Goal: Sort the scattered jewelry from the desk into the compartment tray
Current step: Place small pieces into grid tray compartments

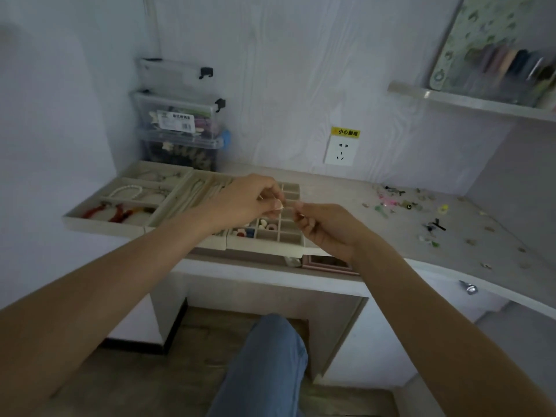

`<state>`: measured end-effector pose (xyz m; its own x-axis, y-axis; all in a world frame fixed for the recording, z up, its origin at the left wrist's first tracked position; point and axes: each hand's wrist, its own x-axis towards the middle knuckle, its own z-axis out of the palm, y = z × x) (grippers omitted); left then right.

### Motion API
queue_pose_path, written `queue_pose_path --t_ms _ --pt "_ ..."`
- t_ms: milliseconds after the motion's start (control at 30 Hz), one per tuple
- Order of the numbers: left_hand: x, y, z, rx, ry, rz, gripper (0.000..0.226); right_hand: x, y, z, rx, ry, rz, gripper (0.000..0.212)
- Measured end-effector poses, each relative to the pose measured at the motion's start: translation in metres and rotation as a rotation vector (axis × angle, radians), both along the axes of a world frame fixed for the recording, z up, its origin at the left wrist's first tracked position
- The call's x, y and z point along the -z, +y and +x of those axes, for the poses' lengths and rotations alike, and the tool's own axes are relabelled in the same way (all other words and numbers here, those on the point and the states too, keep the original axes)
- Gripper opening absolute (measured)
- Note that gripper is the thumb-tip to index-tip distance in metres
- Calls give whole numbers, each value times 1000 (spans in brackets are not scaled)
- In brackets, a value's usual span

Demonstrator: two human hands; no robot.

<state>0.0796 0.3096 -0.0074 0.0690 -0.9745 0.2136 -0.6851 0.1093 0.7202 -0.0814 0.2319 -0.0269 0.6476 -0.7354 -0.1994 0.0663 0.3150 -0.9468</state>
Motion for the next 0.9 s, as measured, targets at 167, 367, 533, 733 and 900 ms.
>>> queue_pose_path --t_ms 167,367,533,733,900 --pt "15 5 14 -43 274 165 12 9 3 13 3 258 -271 14" --pt "22 0 21 -103 244 207 11 13 -1 26 23 463 -591 5" --pt "28 -5 23 -120 191 213 10 11 -5 33 -27 594 -715 11" --pt "31 -5 29 -81 109 195 12 10 -5 38 -85 723 -809 18" --pt "34 -10 25 -71 -113 156 15 10 -5 45 -127 908 -895 20"
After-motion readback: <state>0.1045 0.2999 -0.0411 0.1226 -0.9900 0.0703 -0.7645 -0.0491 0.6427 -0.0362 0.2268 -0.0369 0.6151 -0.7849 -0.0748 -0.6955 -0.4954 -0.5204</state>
